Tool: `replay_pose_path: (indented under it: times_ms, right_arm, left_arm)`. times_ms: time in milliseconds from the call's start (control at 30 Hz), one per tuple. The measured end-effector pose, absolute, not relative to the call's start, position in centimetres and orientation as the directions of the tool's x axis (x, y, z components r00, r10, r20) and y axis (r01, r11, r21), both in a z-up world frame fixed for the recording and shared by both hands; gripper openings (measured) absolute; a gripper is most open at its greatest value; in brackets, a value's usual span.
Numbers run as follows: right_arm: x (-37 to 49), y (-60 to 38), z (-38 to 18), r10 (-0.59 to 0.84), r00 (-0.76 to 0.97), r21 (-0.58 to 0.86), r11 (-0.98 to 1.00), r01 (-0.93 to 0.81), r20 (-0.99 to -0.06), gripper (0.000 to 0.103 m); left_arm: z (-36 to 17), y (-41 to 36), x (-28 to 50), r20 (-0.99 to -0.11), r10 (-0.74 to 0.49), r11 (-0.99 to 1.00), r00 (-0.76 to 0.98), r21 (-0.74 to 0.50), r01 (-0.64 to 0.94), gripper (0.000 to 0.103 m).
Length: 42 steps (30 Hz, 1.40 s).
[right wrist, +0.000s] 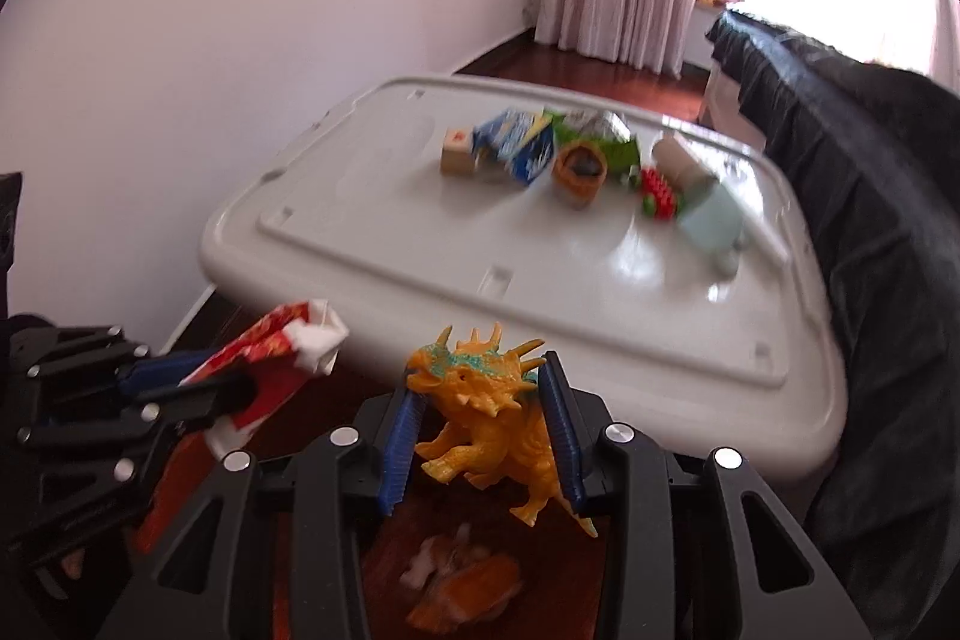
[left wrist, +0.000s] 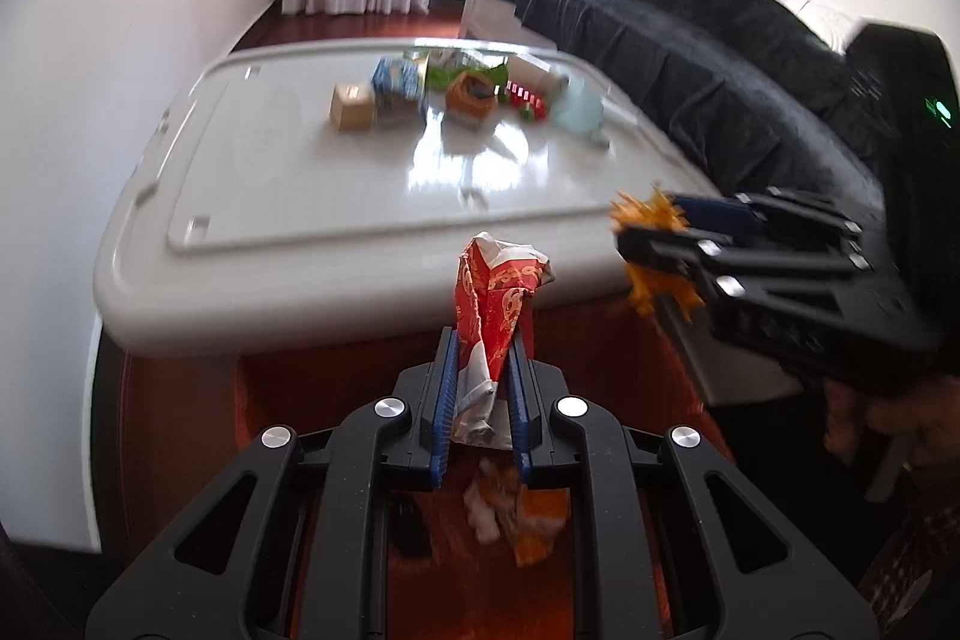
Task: Collect trash
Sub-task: 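Move both tools over the bin and open them to drop the items, then grasp the brown cup with the right tool while the left tool grasps the blue-yellow box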
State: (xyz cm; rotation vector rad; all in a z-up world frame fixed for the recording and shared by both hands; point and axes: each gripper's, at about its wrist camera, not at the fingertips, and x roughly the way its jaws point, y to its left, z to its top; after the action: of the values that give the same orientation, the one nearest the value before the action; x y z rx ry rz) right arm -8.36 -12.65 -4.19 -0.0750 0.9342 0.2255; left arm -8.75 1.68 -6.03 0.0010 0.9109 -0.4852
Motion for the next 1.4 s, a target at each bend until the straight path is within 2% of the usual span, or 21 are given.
replay_pose_path:
  times_ms: [133, 267, 300, 333, 367, 400, 467, 500, 667, 767, 867, 1000, 1167, 1400]
  right_arm:
    - [-11.3, -12.8, -6.3, 0.169, 0.507, 0.092, 0.98, -0.174, -0.845, 0.039]
    - [-13.1, -12.5, -8.0, 0.139, 0.459, 0.082, 0.987, -0.142, -0.878, 0.039]
    - [-13.4, -12.5, -8.3, 0.131, 0.449, 0.079, 0.988, -0.134, -0.884, 0.039]
    - [-13.8, -12.6, -8.6, 0.127, 0.44, 0.076, 0.988, -0.131, -0.889, 0.05]
    - [-14.1, -12.7, -8.7, 0.107, 0.452, 0.059, 0.991, -0.119, -0.885, 0.067]
    - [-14.6, -12.8, -8.6, 0.081, 0.472, 0.037, 0.994, -0.102, -0.878, 0.074]
    - [-14.6, -13.2, -7.9, 0.047, 0.514, 0.004, 0.996, -0.084, -0.856, 0.077]
    - [-14.6, -13.4, -7.4, 0.041, 0.532, 0.001, 0.997, -0.076, -0.846, 0.077]
    - [-14.3, -14.7, -4.6, 0.074, 0.618, 0.049, 0.997, -0.057, -0.783, 0.079]
    - [-13.3, -14.8, -3.4, 0.059, 0.646, 0.033, 0.998, -0.052, -0.761, 0.08]
    - [-11.2, -15.2, -2.1, 0.046, 0.678, 0.027, 0.999, -0.038, -0.734, 0.08]
    - [-7.6, -15.4, -0.8, 0.023, 0.716, 0.005, 1.0, -0.028, -0.697, 0.081]
    - [-0.2, -14.7, -1.7, 0.021, 0.726, -0.012, 0.999, -0.04, -0.687, 0.082]
    - [10.2, -13.2, -6.8, -0.059, 0.669, -0.114, 0.993, -0.039, -0.741, 0.082]
  left_arm:
    - [-7.5, 2.0, -10.1, -0.795, -0.366, 0.91, 0.485, -0.197, 0.365, 0.015]
    - [-8.3, 2.0, -10.7, -0.818, -0.344, 0.921, 0.462, -0.197, 0.336, 0.016]
    - [-8.4, 2.2, -10.9, -0.82, -0.344, 0.925, 0.456, -0.212, 0.317, 0.025]
    - [-8.5, 2.3, -10.9, -0.822, -0.348, 0.926, 0.45, -0.224, 0.305, 0.031]
    - [-8.5, 2.4, -10.9, -0.827, -0.343, 0.929, 0.446, -0.226, 0.294, 0.048]
    - [-8.3, 2.6, -11.0, -0.831, -0.32, 0.938, 0.455, -0.211, 0.274, 0.062]
    - [-7.8, 2.9, -11.2, -0.821, -0.308, 0.945, 0.481, -0.205, 0.256, 0.075]
    - [-7.3, 3.1, -11.2, -0.809, -0.307, 0.946, 0.501, -0.203, 0.251, 0.077]
    - [-5.7, 3.6, -10.9, -0.768, -0.31, 0.946, 0.56, -0.19, 0.263, 0.08]
    - [-4.4, 4.0, -10.2, -0.724, -0.351, 0.934, 0.594, -0.229, 0.273, 0.08]
    - [-1.7, 4.0, -8.9, -0.644, -0.325, 0.945, 0.692, -0.189, 0.268, 0.082]
    - [0.8, 3.5, -6.5, -0.581, -0.283, 0.958, 0.763, -0.14, 0.249, 0.087]
    - [1.1, 2.8, -3.3, -0.58, -0.258, 0.966, 0.773, -0.129, 0.226, 0.087]
    - [-1.4, 2.7, -2.7, -0.594, -0.254, 0.965, 0.763, -0.11, 0.236, 0.087]
